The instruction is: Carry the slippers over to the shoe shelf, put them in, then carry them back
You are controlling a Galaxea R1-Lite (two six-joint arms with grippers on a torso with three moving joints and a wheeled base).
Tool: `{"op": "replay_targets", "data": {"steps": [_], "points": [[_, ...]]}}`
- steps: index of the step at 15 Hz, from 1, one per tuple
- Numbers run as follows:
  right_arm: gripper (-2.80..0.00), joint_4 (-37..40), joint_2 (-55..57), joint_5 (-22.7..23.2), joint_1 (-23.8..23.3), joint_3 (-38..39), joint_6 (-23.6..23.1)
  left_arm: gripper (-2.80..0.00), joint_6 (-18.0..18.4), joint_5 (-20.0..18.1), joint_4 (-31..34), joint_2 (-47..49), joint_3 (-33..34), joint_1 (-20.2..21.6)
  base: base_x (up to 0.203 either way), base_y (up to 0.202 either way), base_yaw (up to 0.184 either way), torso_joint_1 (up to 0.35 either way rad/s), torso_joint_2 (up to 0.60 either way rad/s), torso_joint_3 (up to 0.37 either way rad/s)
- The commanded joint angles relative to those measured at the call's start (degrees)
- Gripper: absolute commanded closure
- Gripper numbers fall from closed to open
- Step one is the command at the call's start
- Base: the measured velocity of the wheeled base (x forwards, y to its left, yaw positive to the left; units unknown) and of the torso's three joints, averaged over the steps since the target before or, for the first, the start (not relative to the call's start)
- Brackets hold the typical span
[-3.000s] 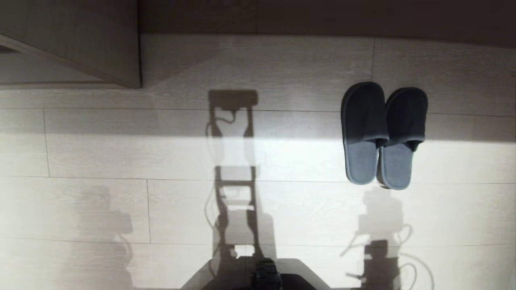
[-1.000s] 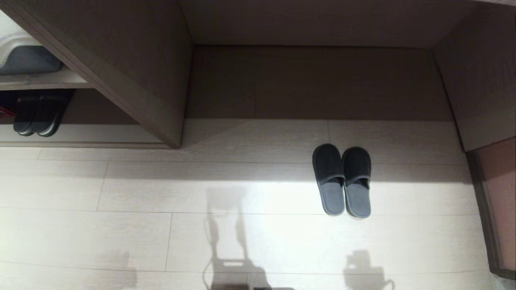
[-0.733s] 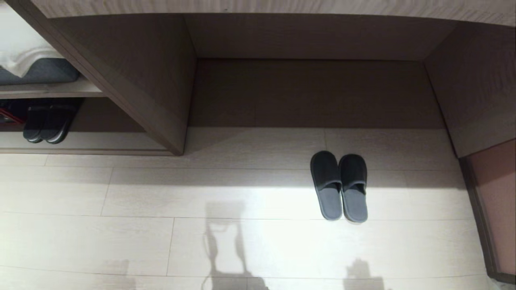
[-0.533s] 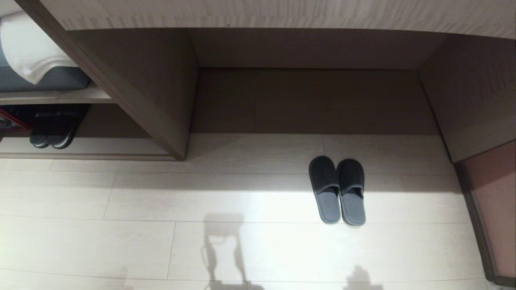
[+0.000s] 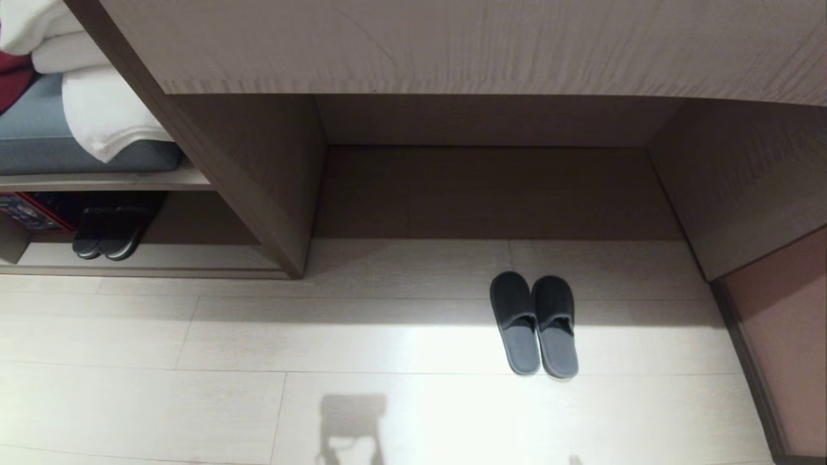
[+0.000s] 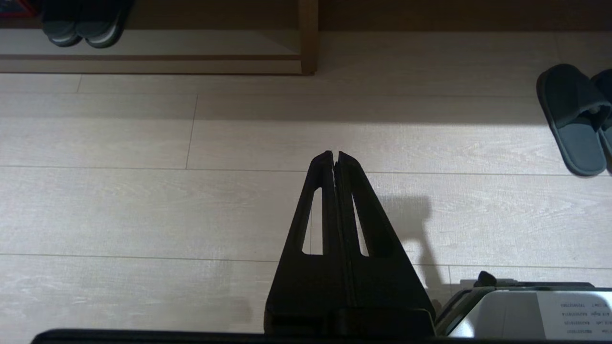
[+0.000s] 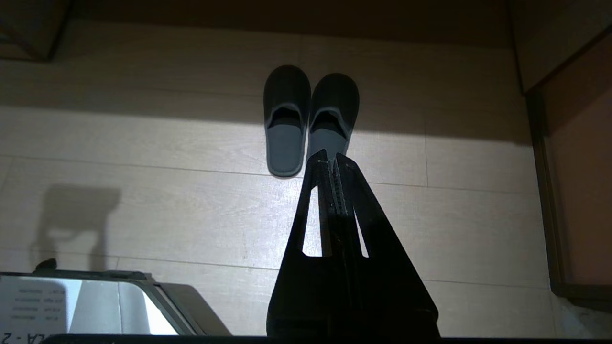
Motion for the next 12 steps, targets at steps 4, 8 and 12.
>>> {"op": "replay_targets", "data": {"steps": [4, 8, 12], "points": [[0.0, 0.0, 0.1, 0.0, 0.0, 0.0, -0.1, 0.0, 0.0, 0.0, 0.0, 0.0, 0.1, 0.0, 0.0, 0.0, 0.0, 0.0, 0.0, 0.205], [0.0, 0.0, 0.1, 0.0, 0.0, 0.0, 0.0, 0.0, 0.0, 0.0, 0.0, 0.0, 0.1, 0.0, 0.0, 0.0, 0.0, 0.004, 0.0, 0.205], [0.0, 0.0, 0.1, 0.0, 0.0, 0.0, -0.1, 0.0, 0.0, 0.0, 0.0, 0.0, 0.0, 0.0, 0.0, 0.0, 0.0, 0.004, 0.0, 0.201]]}}
